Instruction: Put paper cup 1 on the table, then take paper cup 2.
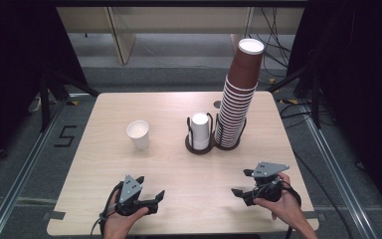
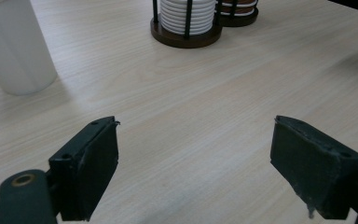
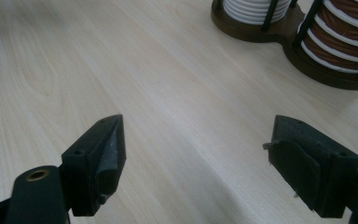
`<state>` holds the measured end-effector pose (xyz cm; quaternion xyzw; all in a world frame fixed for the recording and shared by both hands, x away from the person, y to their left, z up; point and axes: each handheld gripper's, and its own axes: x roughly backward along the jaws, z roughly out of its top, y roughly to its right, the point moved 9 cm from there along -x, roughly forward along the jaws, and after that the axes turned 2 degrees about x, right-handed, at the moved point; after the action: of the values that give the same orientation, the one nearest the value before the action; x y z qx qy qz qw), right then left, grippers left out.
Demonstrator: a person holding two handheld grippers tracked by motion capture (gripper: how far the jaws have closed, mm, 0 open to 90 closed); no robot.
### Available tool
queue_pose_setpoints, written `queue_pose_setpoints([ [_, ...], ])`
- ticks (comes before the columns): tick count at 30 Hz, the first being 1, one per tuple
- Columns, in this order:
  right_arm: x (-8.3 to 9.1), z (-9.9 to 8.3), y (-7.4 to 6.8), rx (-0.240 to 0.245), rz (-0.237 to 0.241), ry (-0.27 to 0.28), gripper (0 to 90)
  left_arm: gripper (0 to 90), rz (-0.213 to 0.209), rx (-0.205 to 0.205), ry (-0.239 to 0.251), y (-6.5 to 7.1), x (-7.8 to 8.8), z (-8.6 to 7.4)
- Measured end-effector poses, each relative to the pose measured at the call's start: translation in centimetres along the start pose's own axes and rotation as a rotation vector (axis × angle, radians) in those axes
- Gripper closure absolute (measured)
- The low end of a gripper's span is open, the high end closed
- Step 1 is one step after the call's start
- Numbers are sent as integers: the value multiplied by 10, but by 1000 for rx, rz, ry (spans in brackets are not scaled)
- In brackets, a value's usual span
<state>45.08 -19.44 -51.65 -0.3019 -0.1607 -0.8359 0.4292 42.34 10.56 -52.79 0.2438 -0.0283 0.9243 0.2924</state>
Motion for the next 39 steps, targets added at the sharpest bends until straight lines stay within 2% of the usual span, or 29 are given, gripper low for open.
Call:
queue_pose_setpoints([
  [2, 0, -1, 0, -15, 5, 0, 194, 151, -31, -12, -8, 6, -1, -3],
  [3, 0, -1, 1, -13, -4, -2, 194, 151, -28, -17, -15, 8, -1, -5],
  [5, -1, -1, 1, -22, 4, 1, 193, 151, -46, -26, -18, 14, -2, -8],
  [8, 0, 0, 3, -22, -10, 12, 193, 151, -44, -38, -11, 16, -2, -7],
  [9, 2, 0, 3, -38, -10, 10, 191, 151, -49, -34, -4, 17, -2, -7],
  [14, 8, 11, 11, -57, -38, 52, 172, 151, -65, -51, -24, 22, -3, -12],
  [17, 12, 22, 20, -70, -61, 83, 169, 150, -109, -61, -27, 28, -6, -13],
  [18, 16, 32, 26, -69, -71, 107, 161, 149, -118, -56, -28, 30, -7, -14],
  [19, 16, 32, 26, -69, -71, 107, 161, 149, -118, -56, -28, 30, -7, -14],
  [20, 17, 36, 27, -100, -74, 114, 161, 149, -127, -58, -26, 31, -8, -14],
  [22, 25, 56, 38, -80, -101, 160, 161, 149, -127, -60, -24, 31, -8, -13],
  [23, 25, 56, 38, -80, -101, 160, 161, 149, -127, -60, -24, 31, -8, -13],
  [24, 31, 71, 44, -99, -121, 190, 160, 149, -130, -61, -21, 30, -8, -13],
  [25, 34, 78, 50, -91, -137, 206, 160, 149, -125, -49, -15, 29, -8, -13],
  [26, 34, 78, 50, -91, -137, 206, 160, 149, -125, -49, -15, 29, -8, -13],
  [27, 39, 92, 59, -103, -161, 228, 160, 149, -120, -53, -19, 28, -7, -12],
  [28, 39, 92, 59, -103, -161, 228, 160, 149, -120, -53, -19, 28, -7, -12],
  [30, 46, 112, 71, -109, -174, 261, 162, 149, -122, -51, -20, 26, -7, -12],
  [31, 46, 112, 71, -109, -174, 261, 162, 149, -122, -51, -20, 26, -7, -12],
  [32, 51, 123, 79, -108, -197, 281, 162, 149, -134, -56, -25, 26, -9, -14],
  [34, 52, 127, 82, -107, -201, 293, 162, 149, -123, -56, -35, 25, -9, -15],
  [36, 57, 137, 91, -97, -228, 302, 160, 149, -129, -51, -35, 25, -10, -16],
  [38, 63, 151, 97, -109, -231, 325, 160, 149, -124, -53, -39, 25, -10, -16],
  [39, 63, 151, 97, -109, -231, 325, 160, 149, -124, -53, -39, 25, -10, -16],
])
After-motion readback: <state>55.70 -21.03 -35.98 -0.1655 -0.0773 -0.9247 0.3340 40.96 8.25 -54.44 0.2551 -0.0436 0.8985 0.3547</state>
